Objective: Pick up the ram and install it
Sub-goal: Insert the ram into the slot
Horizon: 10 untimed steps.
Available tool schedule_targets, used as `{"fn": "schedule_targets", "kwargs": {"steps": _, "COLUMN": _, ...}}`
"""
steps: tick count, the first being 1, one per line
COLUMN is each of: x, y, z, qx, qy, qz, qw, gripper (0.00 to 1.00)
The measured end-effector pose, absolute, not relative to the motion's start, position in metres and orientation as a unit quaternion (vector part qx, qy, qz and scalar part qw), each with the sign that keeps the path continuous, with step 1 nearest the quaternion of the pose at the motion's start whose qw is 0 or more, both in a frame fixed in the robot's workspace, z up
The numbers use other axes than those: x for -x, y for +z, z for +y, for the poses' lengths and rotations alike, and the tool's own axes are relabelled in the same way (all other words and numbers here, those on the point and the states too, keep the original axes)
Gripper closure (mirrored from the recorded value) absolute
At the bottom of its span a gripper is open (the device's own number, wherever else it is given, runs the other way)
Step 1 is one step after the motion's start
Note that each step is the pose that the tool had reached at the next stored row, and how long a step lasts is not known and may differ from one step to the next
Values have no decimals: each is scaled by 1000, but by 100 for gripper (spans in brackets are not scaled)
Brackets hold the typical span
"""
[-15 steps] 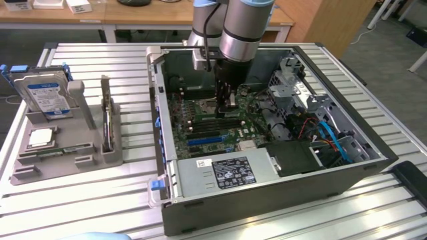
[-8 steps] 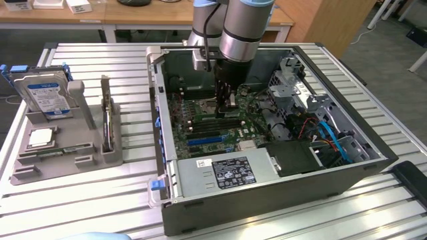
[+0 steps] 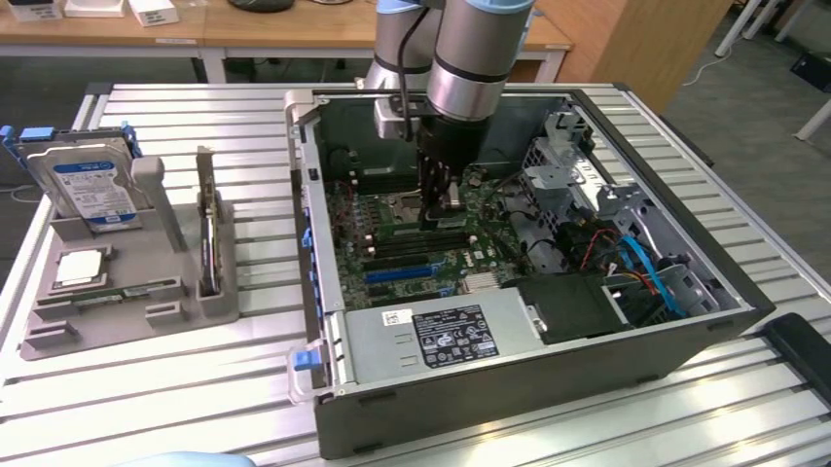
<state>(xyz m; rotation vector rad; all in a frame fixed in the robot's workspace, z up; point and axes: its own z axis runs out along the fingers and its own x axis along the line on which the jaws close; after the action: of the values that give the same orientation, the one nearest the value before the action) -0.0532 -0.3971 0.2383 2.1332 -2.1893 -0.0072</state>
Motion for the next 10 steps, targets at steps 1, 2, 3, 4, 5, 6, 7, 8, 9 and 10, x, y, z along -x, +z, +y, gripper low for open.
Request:
{"fn": "schedule_targets", "kwargs": {"steps": 1, "x": 53, "y": 238, "z": -397, "qx": -699, "qy": -2, "qz": -714, "qw": 42, "gripper": 87}}
{"fn": "schedule_targets", "kwargs": {"steps": 2, "x": 53, "y": 238, "z": -397, "qx": -700, "qy": -2, "qz": -713, "qw": 42, "gripper": 87}}
{"fn": "schedule_targets", "kwargs": {"steps": 3, "x": 53, "y": 238, "z": -397, "qx": -700, "qy": -2, "qz": -712, "qw": 42, "gripper": 87}}
{"fn": "schedule_targets", "kwargs": {"steps": 4, "x": 53, "y": 238, "z": -397, "qx": -701, "qy": -2, "qz": -712, "qw": 43, "gripper": 87}}
{"fn": "schedule_targets", "kwargs": {"steps": 5, "x": 53, "y": 238, "z": -397, "qx": -701, "qy": -2, "qz": -712, "qw": 43, "gripper": 87}}
{"fn": "schedule_targets", "kwargs": {"steps": 6, "x": 53, "y": 238, "z": -397, "qx": -701, "qy": -2, "qz": -712, "qw": 43, "gripper": 87}}
{"fn": "schedule_targets", "kwargs": {"steps": 7, "x": 53, "y": 238, "z": -397, "qx": -701, "qy": -2, "qz": -712, "qw": 42, "gripper": 87}}
{"fn": "schedule_targets", "kwargs": {"steps": 8, "x": 53, "y": 238, "z": -397, "qx": -701, "qy": -2, "qz": -712, "qw": 43, "gripper": 87}}
{"fn": "schedule_targets", "kwargs": {"steps": 9, "x": 53, "y": 238, "z": -397, "qx": -701, "qy": -3, "qz": -712, "qw": 43, "gripper": 87}}
{"fn": "schedule_targets", "kwargs": {"steps": 10, "x": 53, "y": 238, "z": -397, "qx": -701, "qy": -4, "qz": -712, "qw": 44, "gripper": 87}}
